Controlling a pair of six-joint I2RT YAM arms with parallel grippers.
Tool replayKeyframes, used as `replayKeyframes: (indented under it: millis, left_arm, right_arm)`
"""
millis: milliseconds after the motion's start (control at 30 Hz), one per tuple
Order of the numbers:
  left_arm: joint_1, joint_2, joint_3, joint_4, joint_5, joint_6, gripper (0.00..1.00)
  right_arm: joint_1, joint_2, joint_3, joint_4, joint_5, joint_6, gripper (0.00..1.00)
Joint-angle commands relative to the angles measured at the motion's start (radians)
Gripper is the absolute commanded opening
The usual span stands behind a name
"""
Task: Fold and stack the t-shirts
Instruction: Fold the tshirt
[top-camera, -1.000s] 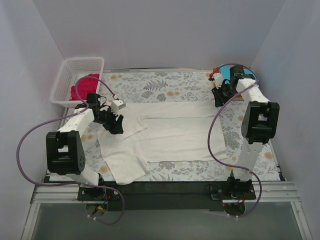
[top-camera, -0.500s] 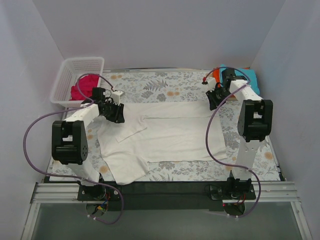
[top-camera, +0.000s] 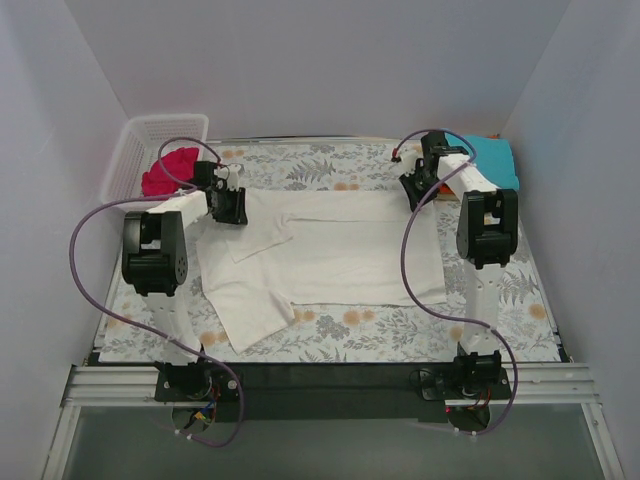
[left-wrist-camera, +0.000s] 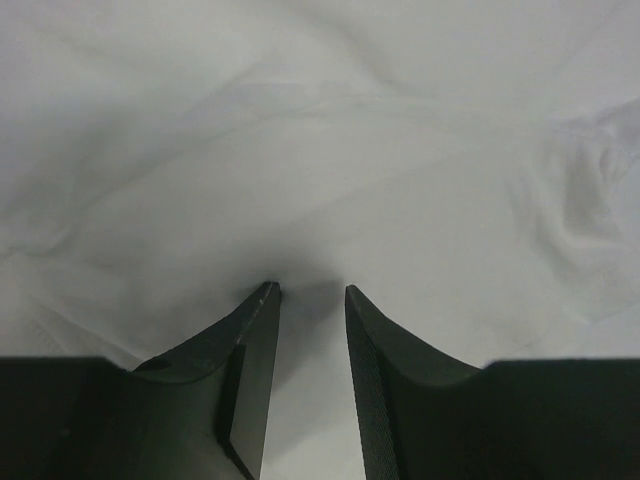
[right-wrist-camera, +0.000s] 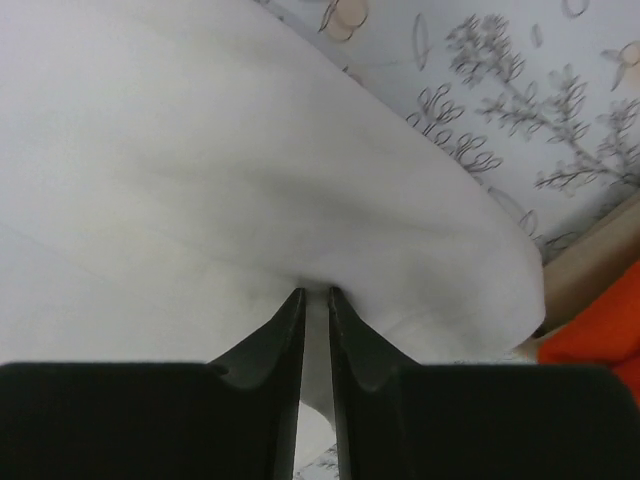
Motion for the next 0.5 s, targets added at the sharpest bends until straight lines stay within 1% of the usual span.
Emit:
replayKeyframes:
  millis: [0,67,100,133,167,200,233,267,300,333,367,400,433,467]
  left_arm:
    - [0.005,0.117,0.1,0.034,-0.093,-0.013,0.33]
    - [0.008,0.136,0.151,0.024,-0.061,-0.013,0.36]
    - [0.009,0.138,0.189,0.019,-0.005,-0.008,0.38]
    - [0.011,0.124,0.202,0.011,0.037,0.004,0.43]
    - [0.011,0.104,0.211,0.007,0.069,0.013,0.45]
    - [0.011,0.083,0.219,-0.002,0.106,0.021,0.47]
    - [0.011,0.029,0.223,-0.03,0.185,0.045,0.49]
    - [0.012,-0.002,0.219,-0.048,0.218,0.058,0.5]
    - [0.011,-0.035,0.211,-0.068,0.249,0.073,0.5]
    - [0.012,-0.075,0.179,-0.105,0.293,0.09,0.5]
    - [0.011,-0.146,0.159,-0.125,0.31,0.132,0.51]
    - [0.012,-0.189,0.132,-0.142,0.315,0.151,0.51]
    - [0.017,-0.229,0.098,-0.176,0.316,0.168,0.51]
    - [0.021,-0.3,0.043,-0.193,0.322,0.209,0.51]
  right_arm:
    - [0.0,0.126,0.073,0.077,0.091,0.023,0.2]
    - [0.0,0.15,0.148,0.071,0.062,0.027,0.23]
    - [-0.002,0.144,0.157,0.074,0.053,0.027,0.25]
    - [0.001,0.132,0.162,0.072,0.018,0.024,0.32]
    - [0.001,0.114,0.15,0.068,-0.008,0.005,0.36]
    - [0.003,0.053,0.13,0.066,-0.024,-0.005,0.39]
    - [0.004,0.014,0.102,0.062,-0.069,-0.014,0.45]
    - [0.003,-0.074,0.073,0.056,-0.096,-0.028,0.5]
    - [0.004,-0.124,-0.004,0.05,-0.114,-0.06,0.56]
    - [0.003,-0.176,-0.048,0.036,-0.152,-0.078,0.57]
    - [0.006,-0.275,-0.092,0.031,-0.16,-0.106,0.57]
    - [0.006,-0.323,-0.191,0.025,-0.162,-0.144,0.57]
    - [0.006,-0.368,-0.236,0.004,-0.166,-0.173,0.55]
    - [0.007,-0.406,-0.285,-0.013,-0.162,-0.196,0.53]
